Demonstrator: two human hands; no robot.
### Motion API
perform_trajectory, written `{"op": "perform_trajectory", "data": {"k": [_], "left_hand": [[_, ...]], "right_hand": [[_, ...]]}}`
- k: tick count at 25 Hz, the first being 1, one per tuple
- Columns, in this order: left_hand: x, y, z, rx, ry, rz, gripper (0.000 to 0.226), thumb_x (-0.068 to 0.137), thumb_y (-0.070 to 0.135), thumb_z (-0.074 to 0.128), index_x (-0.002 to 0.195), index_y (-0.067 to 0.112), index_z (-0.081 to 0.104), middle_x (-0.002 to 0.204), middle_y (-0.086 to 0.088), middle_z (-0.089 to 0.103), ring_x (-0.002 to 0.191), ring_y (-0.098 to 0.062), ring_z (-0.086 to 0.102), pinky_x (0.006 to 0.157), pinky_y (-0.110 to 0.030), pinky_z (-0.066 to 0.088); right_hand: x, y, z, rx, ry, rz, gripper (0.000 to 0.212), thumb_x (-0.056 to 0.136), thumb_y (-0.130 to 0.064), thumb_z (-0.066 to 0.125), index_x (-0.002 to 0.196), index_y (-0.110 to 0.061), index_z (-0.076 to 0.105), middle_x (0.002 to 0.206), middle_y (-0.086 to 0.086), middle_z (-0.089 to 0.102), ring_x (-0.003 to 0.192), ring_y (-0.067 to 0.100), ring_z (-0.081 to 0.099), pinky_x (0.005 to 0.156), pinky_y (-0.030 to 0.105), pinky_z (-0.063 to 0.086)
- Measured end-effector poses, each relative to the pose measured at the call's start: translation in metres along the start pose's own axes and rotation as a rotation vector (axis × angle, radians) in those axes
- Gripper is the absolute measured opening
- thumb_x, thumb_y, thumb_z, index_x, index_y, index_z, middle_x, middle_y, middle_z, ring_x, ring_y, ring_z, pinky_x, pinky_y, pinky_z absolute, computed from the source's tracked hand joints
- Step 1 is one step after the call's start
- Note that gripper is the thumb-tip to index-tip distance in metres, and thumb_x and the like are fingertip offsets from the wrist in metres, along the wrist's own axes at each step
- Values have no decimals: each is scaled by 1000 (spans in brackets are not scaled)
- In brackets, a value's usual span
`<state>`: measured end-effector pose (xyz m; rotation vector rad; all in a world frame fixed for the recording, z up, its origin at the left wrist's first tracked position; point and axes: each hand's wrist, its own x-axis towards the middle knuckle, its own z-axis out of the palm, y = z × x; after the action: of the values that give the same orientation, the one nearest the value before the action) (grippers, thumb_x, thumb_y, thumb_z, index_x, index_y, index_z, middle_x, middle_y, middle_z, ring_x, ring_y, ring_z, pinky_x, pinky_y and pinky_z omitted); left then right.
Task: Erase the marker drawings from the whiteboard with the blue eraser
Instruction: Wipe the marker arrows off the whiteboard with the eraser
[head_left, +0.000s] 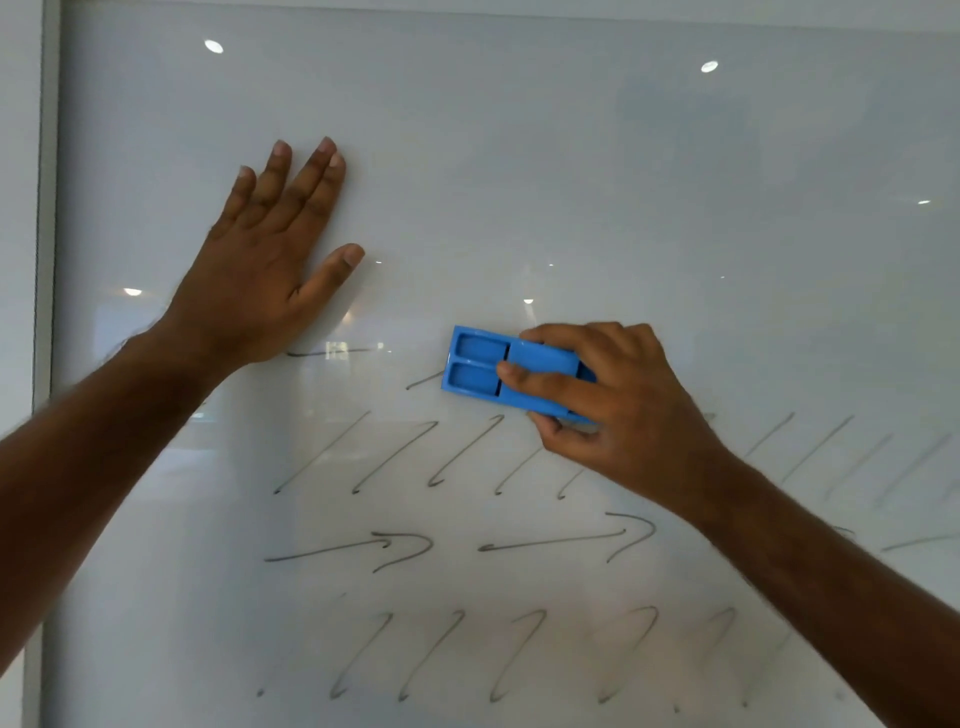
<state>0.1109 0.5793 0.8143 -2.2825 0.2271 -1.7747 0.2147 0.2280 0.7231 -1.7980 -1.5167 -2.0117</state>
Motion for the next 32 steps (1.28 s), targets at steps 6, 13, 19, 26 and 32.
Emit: {"op": "perform_trajectory", "data": {"k": [6, 13, 19, 26, 32], "left_hand": [[1, -6, -2, -40, 11, 14, 74, 112, 60, 21, 176, 25, 5, 183, 9, 1, 170, -19, -8, 137, -36, -7], [0, -6, -2, -59, 10, 23, 76, 112, 61, 19, 176, 21, 5, 184, 5, 0, 170, -22, -8, 137, -37, -7], [-2, -9, -2, -50, 29, 53, 77, 113, 59, 22, 175, 17, 6, 184, 0, 1, 170, -24, -5, 137, -36, -6], [-3, -8, 1, -32, 64, 65, 76, 113, 57, 21, 175, 14, 7, 184, -3, 3, 170, -27, -3, 138, -43, -2], [-3, -9, 1, -37, 57, 63, 76, 113, 57, 21, 175, 15, 7, 184, -1, 3, 170, -24, -3, 138, -41, -3]], "right_hand": [[-29, 19, -25, -53, -42, 35, 50, 91, -32, 68, 140, -35, 55, 138, 3, 62, 114, 24, 58, 91, 45, 43], [33, 4, -4, -8, 32, 191, 45, 94, -34, 70, 139, -28, 65, 140, 4, 60, 116, 27, 57, 91, 46, 42], [9, -33, 11, -3, -37, 55, 47, 91, -28, 73, 137, -28, 66, 138, 6, 62, 116, 27, 60, 90, 47, 45], [8, 13, -20, -59, -15, 199, 47, 93, -35, 68, 139, -30, 59, 137, 5, 58, 114, 26, 55, 93, 47, 42], [67, -13, 9, 4, 67, 228, 46, 93, -32, 70, 138, -31, 65, 143, -1, 59, 121, 22, 56, 96, 47, 40]]}}
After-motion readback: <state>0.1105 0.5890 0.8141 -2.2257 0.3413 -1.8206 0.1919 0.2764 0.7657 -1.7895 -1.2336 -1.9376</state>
